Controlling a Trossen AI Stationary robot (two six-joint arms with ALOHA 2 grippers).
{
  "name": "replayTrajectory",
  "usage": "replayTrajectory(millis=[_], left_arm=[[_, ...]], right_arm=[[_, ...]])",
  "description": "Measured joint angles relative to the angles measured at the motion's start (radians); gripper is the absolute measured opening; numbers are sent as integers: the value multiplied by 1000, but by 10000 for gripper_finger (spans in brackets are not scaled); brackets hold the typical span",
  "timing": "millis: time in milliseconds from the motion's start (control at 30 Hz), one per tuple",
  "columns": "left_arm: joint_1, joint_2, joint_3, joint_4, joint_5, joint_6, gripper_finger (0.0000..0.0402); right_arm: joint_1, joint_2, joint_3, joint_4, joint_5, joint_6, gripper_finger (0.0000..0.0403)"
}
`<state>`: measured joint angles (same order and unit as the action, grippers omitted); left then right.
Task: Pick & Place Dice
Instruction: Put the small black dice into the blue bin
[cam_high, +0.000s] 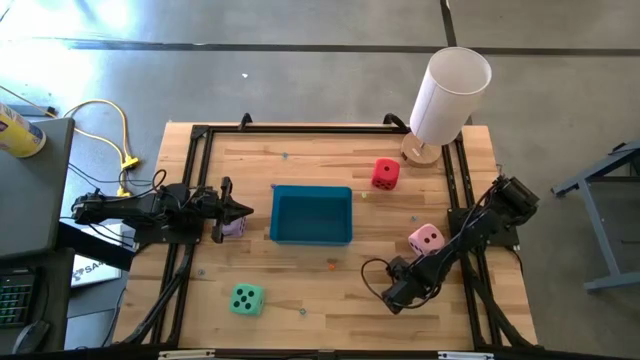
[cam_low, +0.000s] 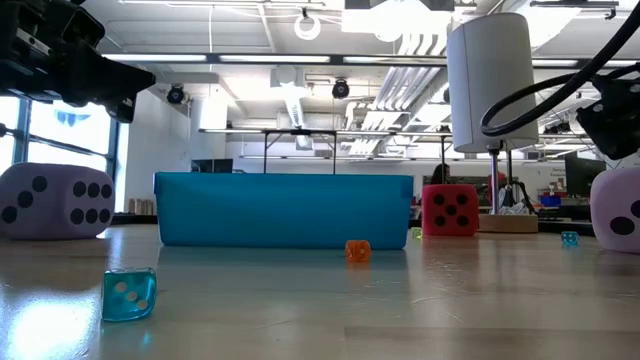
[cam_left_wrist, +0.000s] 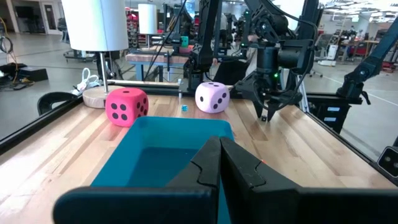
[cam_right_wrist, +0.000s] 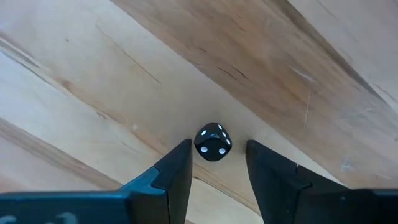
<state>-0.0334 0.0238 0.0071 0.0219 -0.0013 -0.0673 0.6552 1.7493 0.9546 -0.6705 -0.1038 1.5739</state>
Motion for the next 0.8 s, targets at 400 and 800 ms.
replayTrajectory(millis=[400,800], left_arm=[[0,0,0,0,0,0,1],[0,0,0,0,0,0,1]], right_arm=[[0,0,0,-6,21,-90,142],[0,0,1,-23,56,-117,142]])
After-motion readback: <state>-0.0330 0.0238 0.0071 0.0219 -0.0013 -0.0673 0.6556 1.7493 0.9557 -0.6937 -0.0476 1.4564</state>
